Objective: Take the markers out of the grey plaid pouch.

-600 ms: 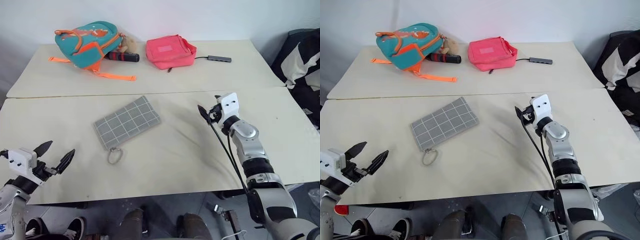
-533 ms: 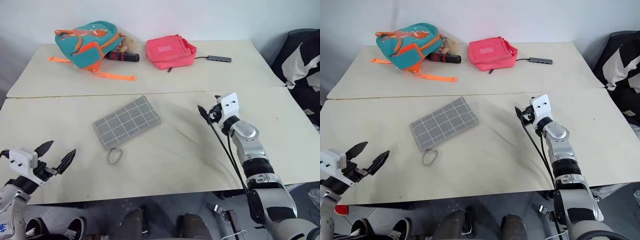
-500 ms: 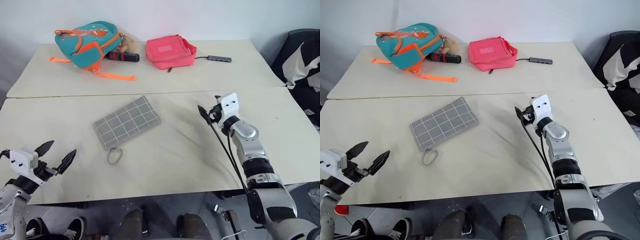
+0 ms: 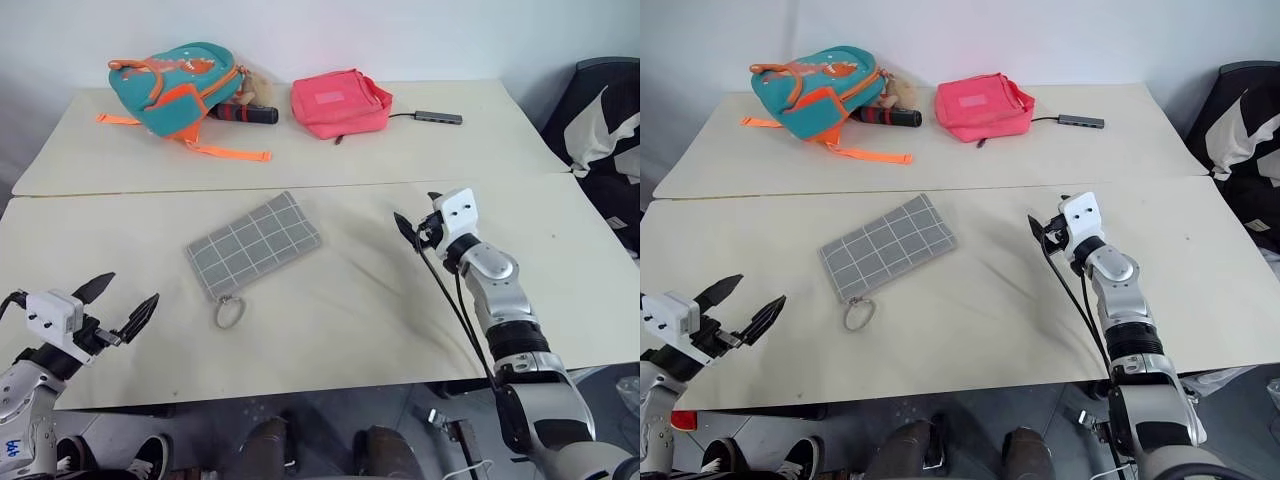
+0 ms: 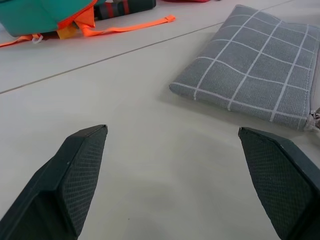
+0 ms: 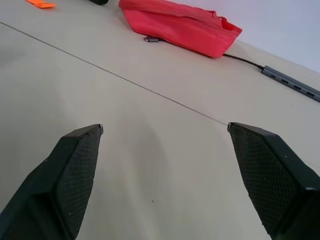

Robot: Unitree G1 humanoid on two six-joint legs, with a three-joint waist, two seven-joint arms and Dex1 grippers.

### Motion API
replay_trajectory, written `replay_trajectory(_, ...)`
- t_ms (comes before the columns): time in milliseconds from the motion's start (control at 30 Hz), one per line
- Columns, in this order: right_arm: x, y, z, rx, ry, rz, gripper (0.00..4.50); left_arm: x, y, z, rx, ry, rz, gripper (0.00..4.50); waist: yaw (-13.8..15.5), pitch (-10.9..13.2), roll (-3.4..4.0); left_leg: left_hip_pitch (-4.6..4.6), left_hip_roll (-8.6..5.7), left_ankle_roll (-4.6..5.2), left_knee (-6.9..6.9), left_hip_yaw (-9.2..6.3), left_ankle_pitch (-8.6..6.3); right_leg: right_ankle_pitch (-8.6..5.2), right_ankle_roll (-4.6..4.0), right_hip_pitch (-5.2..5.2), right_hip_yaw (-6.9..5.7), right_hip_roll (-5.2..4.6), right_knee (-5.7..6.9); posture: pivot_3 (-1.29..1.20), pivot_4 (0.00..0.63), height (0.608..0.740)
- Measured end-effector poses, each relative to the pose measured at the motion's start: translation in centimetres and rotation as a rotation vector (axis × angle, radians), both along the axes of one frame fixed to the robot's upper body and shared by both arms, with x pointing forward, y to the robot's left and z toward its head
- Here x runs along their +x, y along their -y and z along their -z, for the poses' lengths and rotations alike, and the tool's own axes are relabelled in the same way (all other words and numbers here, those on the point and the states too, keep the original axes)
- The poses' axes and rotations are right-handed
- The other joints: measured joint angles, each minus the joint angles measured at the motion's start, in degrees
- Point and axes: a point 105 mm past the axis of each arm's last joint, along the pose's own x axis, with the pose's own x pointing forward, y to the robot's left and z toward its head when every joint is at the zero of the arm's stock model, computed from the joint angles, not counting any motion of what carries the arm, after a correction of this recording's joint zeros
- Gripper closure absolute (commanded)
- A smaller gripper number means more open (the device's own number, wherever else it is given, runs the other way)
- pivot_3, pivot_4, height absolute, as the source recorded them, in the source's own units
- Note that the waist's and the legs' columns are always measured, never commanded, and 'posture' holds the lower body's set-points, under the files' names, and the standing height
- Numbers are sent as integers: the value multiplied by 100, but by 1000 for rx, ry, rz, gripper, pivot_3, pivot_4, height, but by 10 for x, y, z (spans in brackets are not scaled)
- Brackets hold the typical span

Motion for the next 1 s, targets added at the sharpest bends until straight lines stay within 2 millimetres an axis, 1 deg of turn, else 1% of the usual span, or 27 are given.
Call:
replay_trajectory(133,-3,-3,-3,-2,8,-16,293,5,3,-4,32,30,9,40,9,0,0,0,-1,0,0,0,0,0,0,0,0,0,0,0,150,740)
replay_trajectory(167,-3,-7,-6,7,12,-28,678,7,3,-5,51,40,9,0,5,0,0,1,-1,0,-1,1,0,0,0,-1,-1,1,0,0,150,740)
replay_trajectory(200,-4,-12,-9,27,14,-45,856,9,3,-5,66,45,8,0,2,0,0,1,0,0,-2,1,0,0,0,-1,-2,1,0,0,150,740)
replay_trajectory(233,-6,-20,-12,53,20,-74,1155,10,4,-4,87,48,12,0,-1,0,0,1,2,0,-3,0,0,0,0,-2,-2,2,0,0,150,740)
replay_trajectory(267,-8,-29,-15,76,25,-99,1547,12,5,-5,113,57,23,0,-9,0,0,1,3,-1,-4,2,0,0,0,-4,-3,3,0,0,150,740)
replay_trajectory(333,-10,-47,-19,85,32,-134,2259,16,8,-10,153,87,38,0,-17,0,0,0,3,-3,-7,4,0,0,0,-10,-8,3,4,0,150,740)
replay_trajectory(367,-11,-57,-20,85,36,-154,2555,18,9,-14,182,106,45,0,-21,0,0,-1,3,-3,-8,5,0,0,0,-14,-9,3,9,0,150,740)
replay_trajectory(433,-14,-80,-23,107,40,-193,3326,21,10,-20,258,137,63,0,-25,0,0,0,2,-4,-12,10,0,0,0,-22,-13,3,19,0,150,740)
replay_trajectory(533,-18,-119,-25,101,50,-257,4403,20,13,-17,364,156,100,0,-64,0,0,-2,0,-5,-15,21,1,0,0,-41,-18,2,39,0,150,740)
replay_trajectory(633,-23,-157,-26,60,60,-320,4457,21,21,-15,461,186,152,0,-110,-3,-5,-14,0,-10,-18,23,5,0,0,-73,-15,1,71,0,150,740)
replay_trajectory(667,-23,-162,-24,52,53,-327,4457,21,24,-15,501,199,173,0,-105,-5,-8,-13,-2,-10,-17,22,5,0,0,-77,-13,-1,86,0,150,740)
replay_trajectory(733,-22,-166,-16,18,40,-332,4457,20,26,-11,591,205,206,0,-103,-7,-11,-13,-8,-9,-17,20,5,1,-1,-80,-7,-3,90,0,150,740)
replay_trajectory(800,-23,-170,-7,-25,29,-340,4457,19,33,-5,645,209,250,0,-113,-7,-11,-13,-8,-9,-18,22,5,1,-1,-82,-4,-3,91,0,150,740)
replay_trajectory(867,-25,-177,-1,-66,25,-357,4457,18,41,4,674,199,293,0,-133,-7,-11,-13,-2,-10,-20,26,5,0,-1,-89,-4,0,94,0,150,740)
replay_trajectory(933,-27,-183,9,-132,13,-378,4457,18,46,9,705,204,319,0,-143,-7,-12,-11,0,-12,-21,26,6,0,-1,-90,-6,1,99,0,150,740)
replay_trajectory(1000,-31,-191,18,-190,7,-411,4457,19,47,9,739,211,331,0,-147,-7,-12,-11,2,-13,-22,27,6,0,-1,-94,-6,1,102,0,150,740)
